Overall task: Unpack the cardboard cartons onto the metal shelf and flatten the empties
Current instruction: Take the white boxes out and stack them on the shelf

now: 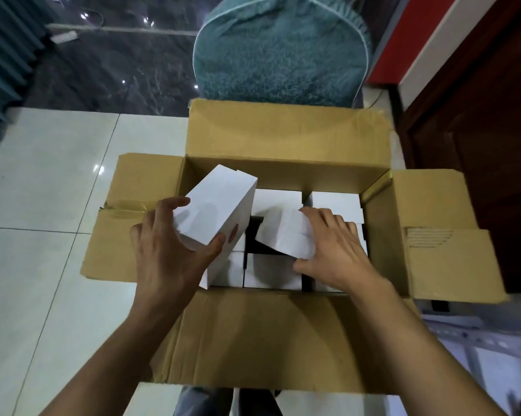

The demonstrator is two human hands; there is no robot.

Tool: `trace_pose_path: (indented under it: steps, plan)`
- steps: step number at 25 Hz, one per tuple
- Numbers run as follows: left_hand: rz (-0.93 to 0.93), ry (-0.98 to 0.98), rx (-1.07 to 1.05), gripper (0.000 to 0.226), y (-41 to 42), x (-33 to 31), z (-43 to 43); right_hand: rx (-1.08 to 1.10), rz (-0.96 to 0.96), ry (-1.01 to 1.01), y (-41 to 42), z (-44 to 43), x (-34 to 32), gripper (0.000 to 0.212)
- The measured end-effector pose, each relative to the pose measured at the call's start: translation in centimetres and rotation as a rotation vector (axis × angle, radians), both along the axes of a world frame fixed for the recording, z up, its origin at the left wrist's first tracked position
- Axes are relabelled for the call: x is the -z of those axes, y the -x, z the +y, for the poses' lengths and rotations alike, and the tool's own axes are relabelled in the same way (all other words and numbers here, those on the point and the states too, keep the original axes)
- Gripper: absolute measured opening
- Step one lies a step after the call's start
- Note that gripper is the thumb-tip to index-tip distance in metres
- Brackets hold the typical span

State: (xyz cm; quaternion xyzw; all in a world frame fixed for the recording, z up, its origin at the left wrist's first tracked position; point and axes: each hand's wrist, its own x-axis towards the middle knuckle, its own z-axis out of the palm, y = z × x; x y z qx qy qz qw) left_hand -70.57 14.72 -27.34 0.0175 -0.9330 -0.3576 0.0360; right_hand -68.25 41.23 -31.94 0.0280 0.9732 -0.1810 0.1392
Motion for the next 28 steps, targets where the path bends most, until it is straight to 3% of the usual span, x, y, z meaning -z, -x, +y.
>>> trace_pose_path:
  steps: [5,12,19,28]
  plan:
    - [0.045,-0.005,0.025,0.083,-0.8,-4.8,1.0,0.235,0.093,0.158,-3.5,0.2,-6.5,0.095]
    - [0.133,-0.046,0.144,0.078,-1.1,-11.4,1.9,0.551,0.312,0.342,-8.8,0.1,-14.8,0.115]
    - [0.102,-0.135,0.338,0.067,-0.7,-18.0,3.2,0.767,0.450,0.283,-14.0,-1.2,-22.2,0.106]
    - [0.209,-0.245,0.585,0.063,-1.5,-24.7,5.5,1.027,0.691,0.240,-19.5,-4.3,-29.4,0.097]
